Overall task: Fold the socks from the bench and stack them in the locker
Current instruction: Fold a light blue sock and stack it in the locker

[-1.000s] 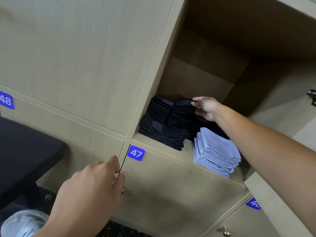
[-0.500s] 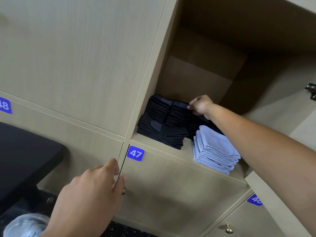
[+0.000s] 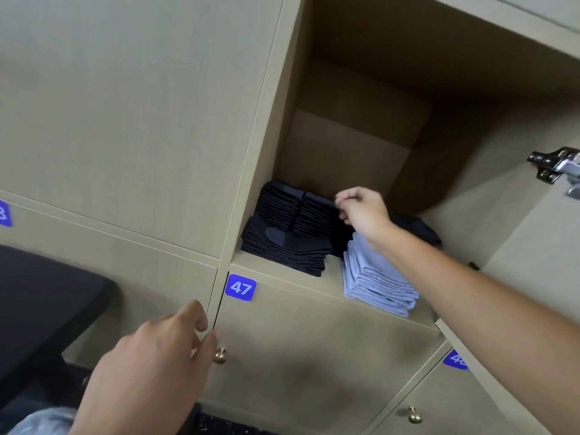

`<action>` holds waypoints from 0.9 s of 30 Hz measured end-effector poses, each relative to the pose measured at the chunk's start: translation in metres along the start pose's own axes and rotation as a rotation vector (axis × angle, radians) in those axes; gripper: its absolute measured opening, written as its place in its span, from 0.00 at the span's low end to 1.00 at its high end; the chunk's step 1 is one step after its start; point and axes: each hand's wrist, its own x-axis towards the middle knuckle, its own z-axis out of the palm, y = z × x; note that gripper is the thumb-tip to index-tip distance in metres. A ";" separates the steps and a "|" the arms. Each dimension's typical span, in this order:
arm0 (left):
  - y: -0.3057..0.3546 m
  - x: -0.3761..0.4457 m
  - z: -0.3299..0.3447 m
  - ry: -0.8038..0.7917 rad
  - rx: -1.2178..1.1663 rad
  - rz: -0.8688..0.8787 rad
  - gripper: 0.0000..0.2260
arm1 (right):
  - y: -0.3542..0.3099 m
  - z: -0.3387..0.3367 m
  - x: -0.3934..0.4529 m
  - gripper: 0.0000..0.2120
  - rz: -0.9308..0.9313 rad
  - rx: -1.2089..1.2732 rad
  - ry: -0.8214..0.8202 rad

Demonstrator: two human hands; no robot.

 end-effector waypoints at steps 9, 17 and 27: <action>0.002 -0.002 -0.013 -0.027 -0.011 -0.021 0.13 | -0.007 0.009 -0.123 0.07 -0.128 0.061 -0.189; -0.003 -0.007 -0.037 -0.031 0.024 -0.088 0.13 | -0.026 0.029 -0.176 0.06 -0.206 0.044 -0.406; -0.040 -0.005 -0.058 0.020 0.057 -0.196 0.12 | -0.027 0.078 -0.201 0.06 -0.398 -0.091 -0.686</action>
